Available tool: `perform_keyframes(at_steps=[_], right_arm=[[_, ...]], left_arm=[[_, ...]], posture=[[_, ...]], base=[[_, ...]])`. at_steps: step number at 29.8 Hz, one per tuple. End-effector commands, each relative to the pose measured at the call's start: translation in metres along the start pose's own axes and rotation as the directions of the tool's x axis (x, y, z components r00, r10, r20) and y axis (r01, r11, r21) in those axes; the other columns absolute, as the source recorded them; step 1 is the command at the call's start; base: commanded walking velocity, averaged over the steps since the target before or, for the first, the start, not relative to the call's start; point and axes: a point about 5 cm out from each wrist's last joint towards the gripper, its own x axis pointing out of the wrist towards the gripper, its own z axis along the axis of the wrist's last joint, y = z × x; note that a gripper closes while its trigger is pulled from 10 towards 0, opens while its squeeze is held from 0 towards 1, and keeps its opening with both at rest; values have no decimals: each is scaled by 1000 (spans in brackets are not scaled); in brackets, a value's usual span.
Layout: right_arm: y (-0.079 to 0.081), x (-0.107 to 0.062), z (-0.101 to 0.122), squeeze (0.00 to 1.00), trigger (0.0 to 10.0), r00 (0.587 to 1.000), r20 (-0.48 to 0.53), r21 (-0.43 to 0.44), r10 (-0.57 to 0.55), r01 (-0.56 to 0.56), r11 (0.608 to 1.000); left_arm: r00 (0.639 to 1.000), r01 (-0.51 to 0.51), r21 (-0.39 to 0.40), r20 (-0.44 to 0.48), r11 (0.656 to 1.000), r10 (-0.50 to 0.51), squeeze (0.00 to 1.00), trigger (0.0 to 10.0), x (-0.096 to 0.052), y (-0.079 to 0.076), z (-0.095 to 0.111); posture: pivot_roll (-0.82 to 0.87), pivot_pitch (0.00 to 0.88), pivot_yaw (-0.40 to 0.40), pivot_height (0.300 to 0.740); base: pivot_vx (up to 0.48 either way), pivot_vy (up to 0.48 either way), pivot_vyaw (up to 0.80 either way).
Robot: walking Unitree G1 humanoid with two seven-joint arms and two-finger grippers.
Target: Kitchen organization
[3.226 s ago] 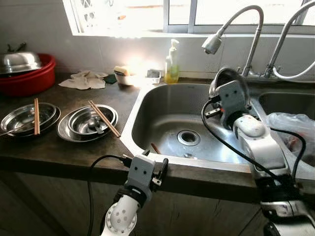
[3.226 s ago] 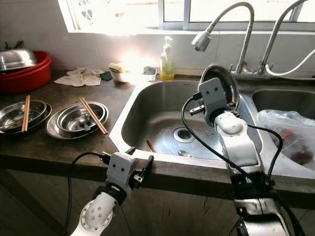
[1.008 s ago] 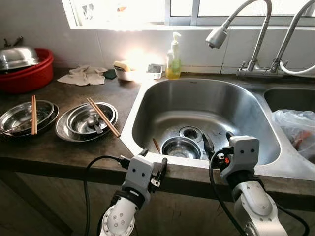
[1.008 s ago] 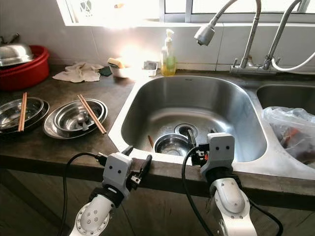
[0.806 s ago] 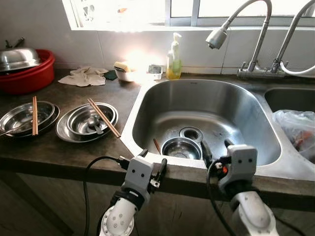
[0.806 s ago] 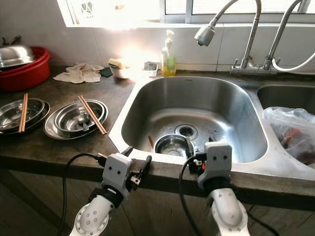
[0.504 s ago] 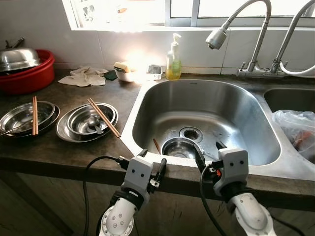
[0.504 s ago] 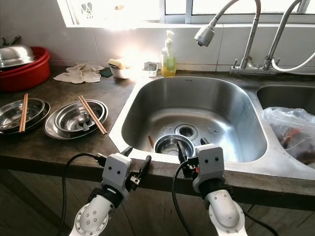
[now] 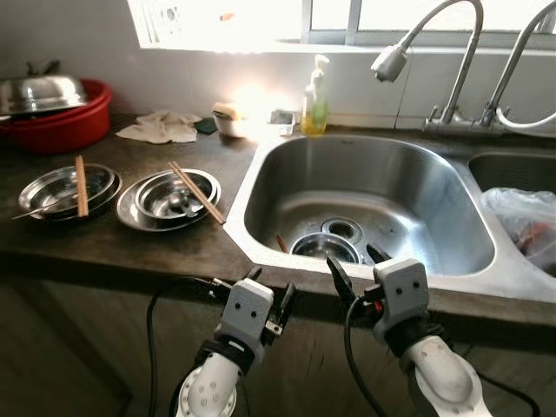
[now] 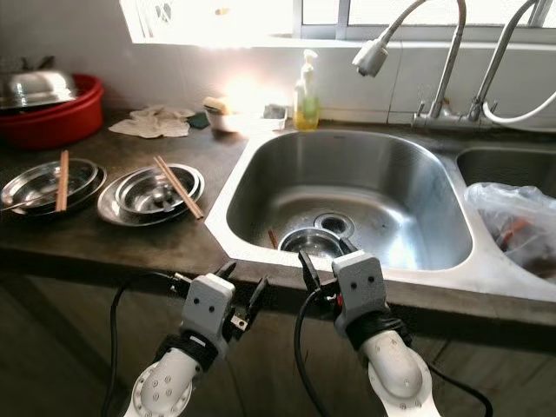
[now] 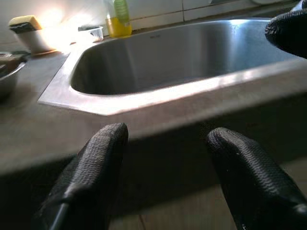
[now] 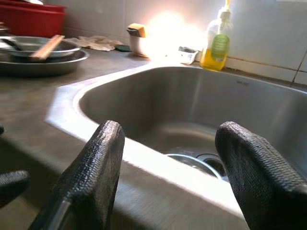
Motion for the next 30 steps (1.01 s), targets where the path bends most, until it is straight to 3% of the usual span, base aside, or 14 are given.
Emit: perform_keyframes(at_steps=[1,30], right_arm=[[0,1,1,0,10000,1000,9,6,-7,7,1000],[4,4,-6,0,10000,996,-29,77,-82,84,994]], left_arm=[[1000,-4,8,-27,1000,4,0,10000,-1,0,-5],[999,2,8,-33,1000,-2,0,10000,-2,-1,-5]], posture=[[92,0,-15,740],[95,0,-14,740]], base=[[-480,0,0],[-362,0,0]])
